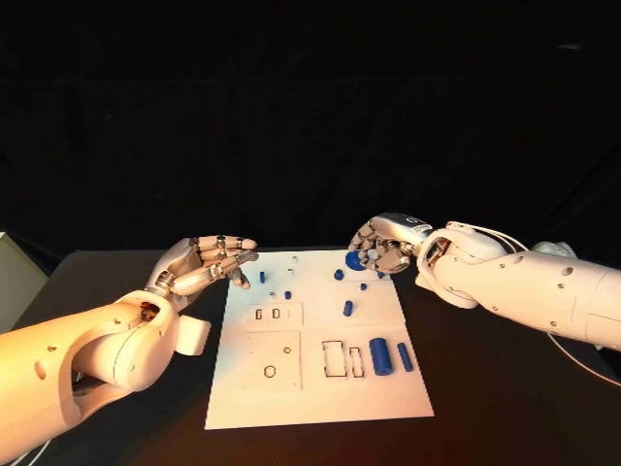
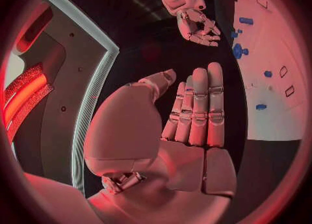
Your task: Assemble the parts on the task board
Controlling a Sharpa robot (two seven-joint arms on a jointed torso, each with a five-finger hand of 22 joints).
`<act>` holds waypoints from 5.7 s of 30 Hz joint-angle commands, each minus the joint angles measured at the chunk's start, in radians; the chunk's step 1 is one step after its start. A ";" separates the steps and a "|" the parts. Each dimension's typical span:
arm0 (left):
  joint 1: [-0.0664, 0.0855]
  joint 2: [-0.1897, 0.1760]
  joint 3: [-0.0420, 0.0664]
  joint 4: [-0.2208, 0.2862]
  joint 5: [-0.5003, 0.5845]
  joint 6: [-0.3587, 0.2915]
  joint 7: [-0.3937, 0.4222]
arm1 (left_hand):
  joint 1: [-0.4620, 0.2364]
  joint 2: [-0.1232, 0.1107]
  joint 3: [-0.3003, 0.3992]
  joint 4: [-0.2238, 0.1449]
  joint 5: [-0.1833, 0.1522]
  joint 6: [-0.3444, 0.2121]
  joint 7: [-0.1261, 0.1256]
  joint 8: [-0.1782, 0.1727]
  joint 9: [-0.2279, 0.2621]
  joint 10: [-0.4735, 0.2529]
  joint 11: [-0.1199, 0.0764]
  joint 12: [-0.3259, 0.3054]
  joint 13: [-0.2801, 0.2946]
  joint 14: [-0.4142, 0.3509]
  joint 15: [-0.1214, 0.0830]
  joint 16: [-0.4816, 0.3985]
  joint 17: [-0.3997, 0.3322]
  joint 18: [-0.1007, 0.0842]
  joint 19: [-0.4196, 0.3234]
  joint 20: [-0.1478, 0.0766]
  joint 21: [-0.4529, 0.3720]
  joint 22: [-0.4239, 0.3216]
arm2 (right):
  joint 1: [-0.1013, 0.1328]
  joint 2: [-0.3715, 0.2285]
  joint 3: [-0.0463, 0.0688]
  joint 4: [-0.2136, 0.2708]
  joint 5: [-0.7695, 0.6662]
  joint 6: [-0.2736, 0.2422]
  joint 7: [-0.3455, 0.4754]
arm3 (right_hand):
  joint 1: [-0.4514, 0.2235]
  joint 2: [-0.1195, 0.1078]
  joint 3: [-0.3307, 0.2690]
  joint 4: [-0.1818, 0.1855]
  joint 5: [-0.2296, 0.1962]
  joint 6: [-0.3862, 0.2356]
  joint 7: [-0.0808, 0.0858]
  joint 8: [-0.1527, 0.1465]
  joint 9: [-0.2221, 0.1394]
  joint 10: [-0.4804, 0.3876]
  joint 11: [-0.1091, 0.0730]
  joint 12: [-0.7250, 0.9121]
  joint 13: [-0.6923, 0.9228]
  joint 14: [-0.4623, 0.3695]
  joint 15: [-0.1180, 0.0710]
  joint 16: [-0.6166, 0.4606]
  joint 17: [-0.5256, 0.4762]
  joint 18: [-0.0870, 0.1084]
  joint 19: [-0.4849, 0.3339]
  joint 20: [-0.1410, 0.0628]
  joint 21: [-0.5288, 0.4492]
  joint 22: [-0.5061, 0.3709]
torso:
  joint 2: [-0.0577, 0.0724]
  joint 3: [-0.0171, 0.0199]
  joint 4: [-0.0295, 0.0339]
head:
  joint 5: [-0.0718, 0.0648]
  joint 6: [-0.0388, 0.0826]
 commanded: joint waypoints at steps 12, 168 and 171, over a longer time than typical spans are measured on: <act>0.013 -0.018 0.003 0.030 -0.014 0.053 -0.045 | -0.026 -0.004 0.017 0.002 -0.005 -0.025 0.007 -0.010 0.016 -0.031 0.011 -0.012 0.000 -0.066 0.012 -0.022 0.009 0.004 -0.012 0.010 0.025 0.014 | 0.004 0.030 0.000 -0.006 -0.182 -0.041 -0.132 | 0.028 -0.035 -0.087 0.027 -0.028 0.011 -0.030 0.014 0.056 -0.022 -0.020 0.059 0.030 -0.109 -0.005 -0.025 0.222 0.027 -0.023 0.000 -0.110 -0.119 | 0.044 -0.0058 0.0300 | -0.016 0.001; 0.057 -0.021 0.003 0.062 -0.011 0.091 -0.100 | -0.031 0.001 0.029 -0.006 -0.006 -0.053 0.026 -0.023 0.029 -0.063 0.027 -0.022 -0.001 -0.083 0.026 -0.075 -0.012 0.005 -0.041 0.024 0.023 0.010 | 0.030 0.284 0.024 -0.216 -0.101 -0.051 -0.270 | -0.039 0.013 -0.019 0.131 0.013 0.094 -0.051 0.062 0.228 -0.009 -0.035 0.039 0.169 0.018 -0.023 0.112 0.468 -0.040 0.118 -0.020 0.202 0.330 | 0.125 -0.0287 0.0737 | -0.022 0.007; 0.058 -0.022 0.003 0.062 -0.011 0.092 -0.100 | -0.031 0.001 0.029 -0.006 -0.006 -0.053 0.026 -0.023 0.029 -0.063 0.027 -0.022 -0.001 -0.083 0.026 -0.075 -0.012 0.005 -0.041 0.024 0.023 0.010 | 0.030 0.286 0.024 -0.219 -0.101 -0.049 -0.269 | -0.039 0.013 -0.019 0.131 0.013 0.093 -0.051 0.062 0.229 -0.009 -0.035 0.039 0.170 0.018 -0.023 0.112 0.468 -0.040 0.118 -0.020 0.202 0.331 | 0.125 -0.0292 0.0723 | -0.021 0.005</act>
